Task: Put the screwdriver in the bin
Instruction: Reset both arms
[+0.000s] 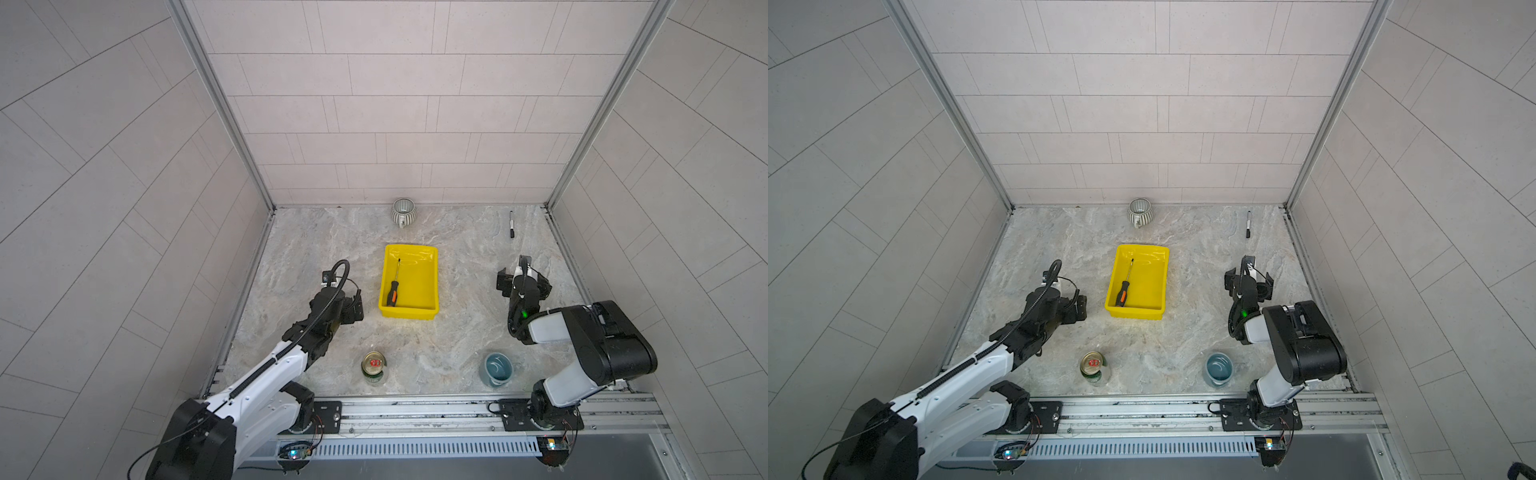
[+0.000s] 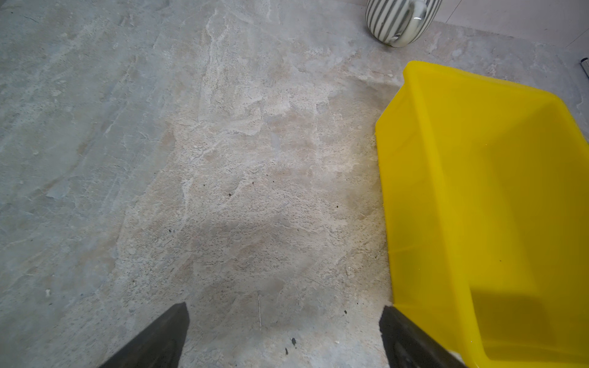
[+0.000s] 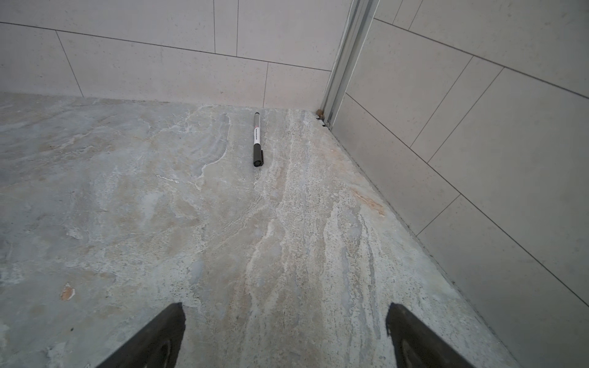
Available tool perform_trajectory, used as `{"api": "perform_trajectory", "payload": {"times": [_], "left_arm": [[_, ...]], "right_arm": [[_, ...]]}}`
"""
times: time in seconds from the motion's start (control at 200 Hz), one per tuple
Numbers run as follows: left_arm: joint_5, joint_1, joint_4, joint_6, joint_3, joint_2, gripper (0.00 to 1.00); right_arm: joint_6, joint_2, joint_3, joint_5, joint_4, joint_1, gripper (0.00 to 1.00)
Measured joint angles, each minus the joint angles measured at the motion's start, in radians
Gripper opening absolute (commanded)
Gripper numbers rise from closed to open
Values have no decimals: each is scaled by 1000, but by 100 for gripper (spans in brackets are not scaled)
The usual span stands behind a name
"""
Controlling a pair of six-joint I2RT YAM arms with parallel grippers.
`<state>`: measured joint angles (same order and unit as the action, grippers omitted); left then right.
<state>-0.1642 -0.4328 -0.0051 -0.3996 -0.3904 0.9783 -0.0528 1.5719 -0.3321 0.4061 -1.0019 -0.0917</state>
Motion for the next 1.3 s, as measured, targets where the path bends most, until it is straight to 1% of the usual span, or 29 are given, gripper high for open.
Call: {"api": "perform_trajectory", "payload": {"times": [0.15, 0.245, 0.31, 0.415, 0.5, 0.565, 0.721, 0.811, 0.921, 1.001, 1.101, 1.196, 1.296], "left_arm": [[-23, 0, -8, -2, -22, 43, 100], [-61, 0, -23, -3, -47, 69, 100], [-116, 0, -61, -7, -79, 79, 100], [-241, 0, -89, -10, -145, 80, 100], [-334, 1, -52, 28, -179, 78, 100], [-381, 8, -27, 69, -204, 83, 100], [-436, 28, 70, 192, -285, 150, 100], [-409, 72, 134, 256, -324, 214, 100], [-293, 171, 206, 332, -318, 275, 100], [-219, 243, 296, 364, -263, 304, 100], [-151, 313, 384, 379, -170, 332, 100], [-119, 339, 432, 386, -109, 369, 100], [-90, 340, 487, 393, -90, 415, 100]], "right_arm": [[5, 5, -1, -5, -3, -2, 99], [8, 5, -1, -6, -4, -2, 99], [9, 5, -1, -6, -4, -2, 99], [11, 5, -1, -6, -4, -2, 100], [11, 5, -1, -6, -4, -2, 100], [11, 5, -1, -6, -4, -2, 100], [11, 5, -1, -6, -4, -2, 99], [11, 5, -1, -7, -4, -2, 99], [11, 5, -1, -7, -4, -2, 99], [11, 5, -1, -7, -4, -2, 99], [11, 5, -1, -7, -4, -2, 99], [11, 5, -1, -7, -4, -2, 99], [11, 5, -1, -7, -4, -2, 99]]}}
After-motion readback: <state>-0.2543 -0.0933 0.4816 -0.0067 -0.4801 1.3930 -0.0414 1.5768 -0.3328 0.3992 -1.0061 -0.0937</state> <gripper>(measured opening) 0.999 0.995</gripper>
